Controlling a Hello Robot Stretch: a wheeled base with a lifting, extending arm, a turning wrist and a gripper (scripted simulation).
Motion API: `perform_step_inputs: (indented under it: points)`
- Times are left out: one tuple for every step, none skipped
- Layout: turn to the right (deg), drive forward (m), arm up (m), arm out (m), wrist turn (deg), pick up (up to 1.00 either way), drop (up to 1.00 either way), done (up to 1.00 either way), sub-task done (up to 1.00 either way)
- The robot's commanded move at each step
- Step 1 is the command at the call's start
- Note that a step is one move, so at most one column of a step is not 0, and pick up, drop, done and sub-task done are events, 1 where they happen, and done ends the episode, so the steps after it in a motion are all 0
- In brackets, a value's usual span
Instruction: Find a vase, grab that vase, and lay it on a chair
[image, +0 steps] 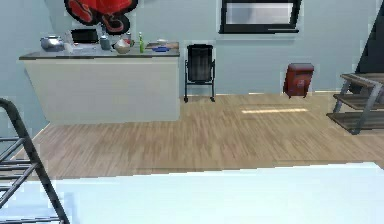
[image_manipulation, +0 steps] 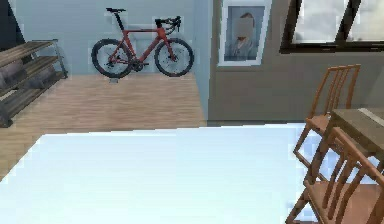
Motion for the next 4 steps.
perform_step_inputs:
  points:
    - [-3.0,0.0,0.0,0.0,0.0,0.0,0.0,0.0,0.0]
    - [0.0,1.0,0.0,0.0,0.0,0.0,0.0,0.0,0.0]
    - [0.0,0.1,0.0,0.0,0.0,0.0,0.0,0.0,0.0]
    - [-15.0,0.0,0.0,0.0,0.0,0.0,0.0,0.0,0.0]
